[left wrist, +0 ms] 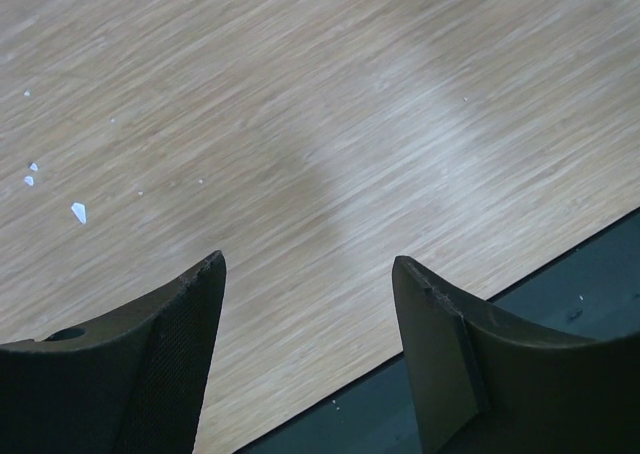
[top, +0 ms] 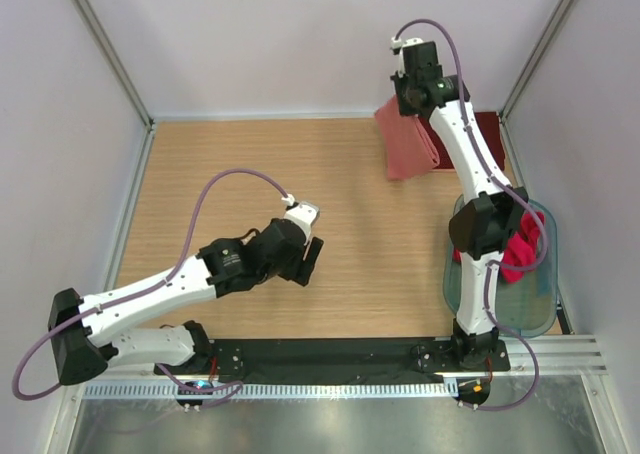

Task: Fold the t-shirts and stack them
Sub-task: Neatly place the folded tshirt to the corner

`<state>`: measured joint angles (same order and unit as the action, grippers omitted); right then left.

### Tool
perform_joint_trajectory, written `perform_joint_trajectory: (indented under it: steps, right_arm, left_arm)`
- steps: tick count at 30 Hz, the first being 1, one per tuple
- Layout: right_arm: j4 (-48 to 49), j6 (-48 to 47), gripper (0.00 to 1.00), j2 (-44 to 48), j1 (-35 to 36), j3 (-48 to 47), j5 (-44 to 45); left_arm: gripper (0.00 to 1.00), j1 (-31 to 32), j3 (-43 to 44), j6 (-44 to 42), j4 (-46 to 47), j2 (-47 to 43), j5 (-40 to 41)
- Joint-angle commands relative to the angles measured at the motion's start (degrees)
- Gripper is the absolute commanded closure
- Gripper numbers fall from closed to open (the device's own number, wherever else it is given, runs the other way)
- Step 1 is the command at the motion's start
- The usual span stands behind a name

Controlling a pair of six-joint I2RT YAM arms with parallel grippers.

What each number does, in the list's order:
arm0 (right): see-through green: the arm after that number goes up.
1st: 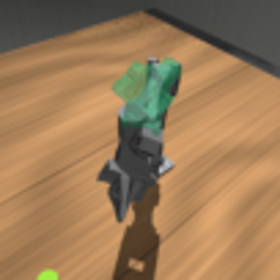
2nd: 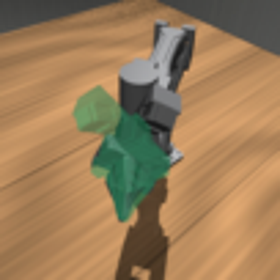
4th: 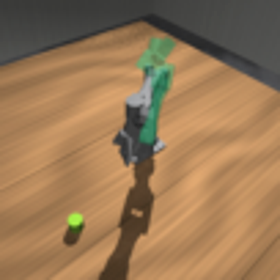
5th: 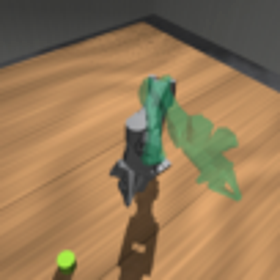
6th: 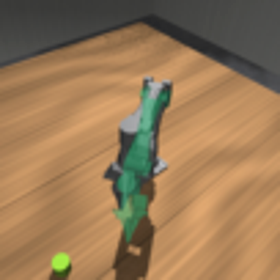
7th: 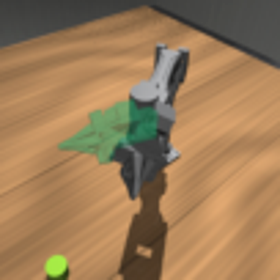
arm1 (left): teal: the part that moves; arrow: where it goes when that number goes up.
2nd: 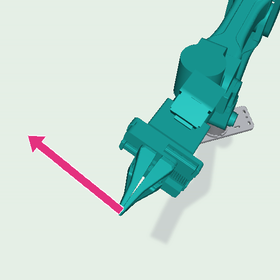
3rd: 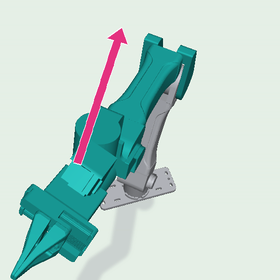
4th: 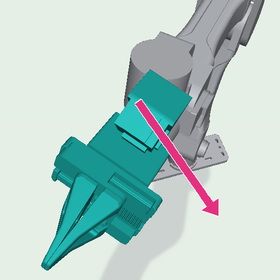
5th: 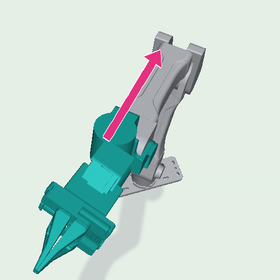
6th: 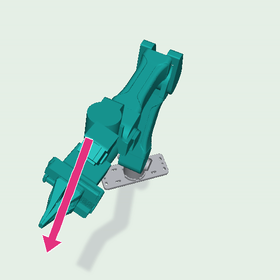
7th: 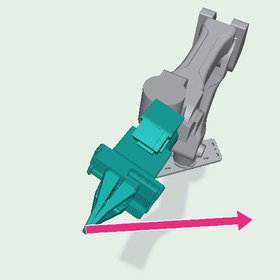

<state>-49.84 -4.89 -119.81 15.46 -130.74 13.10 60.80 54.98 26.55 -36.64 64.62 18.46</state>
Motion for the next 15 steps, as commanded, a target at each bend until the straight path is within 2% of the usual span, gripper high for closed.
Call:
perform_joint_trajectory:
  steps: [1,7,15]
  right_arm:
    - [-4.7,-3.7,0.99,-3.8,-1.0,-8.4,4.3]
    - [-2.8,-5.4,0.99,-6.2,-2.4,-10.0,4.4]
    - [-2.4,-4.9,0.99,-7.5,-6.3,-14.3,-1.1]
  left_arm:
    - [0.31,-2.1,0.0,0.3,1.1,-0.9,-1.8]
    - [0.31,-5.5,0.1,-0.6,1.1,0.6,-5.3]
    - [0.31,-6.9,0.7,-1.0,1.6,3.4,-8.2]
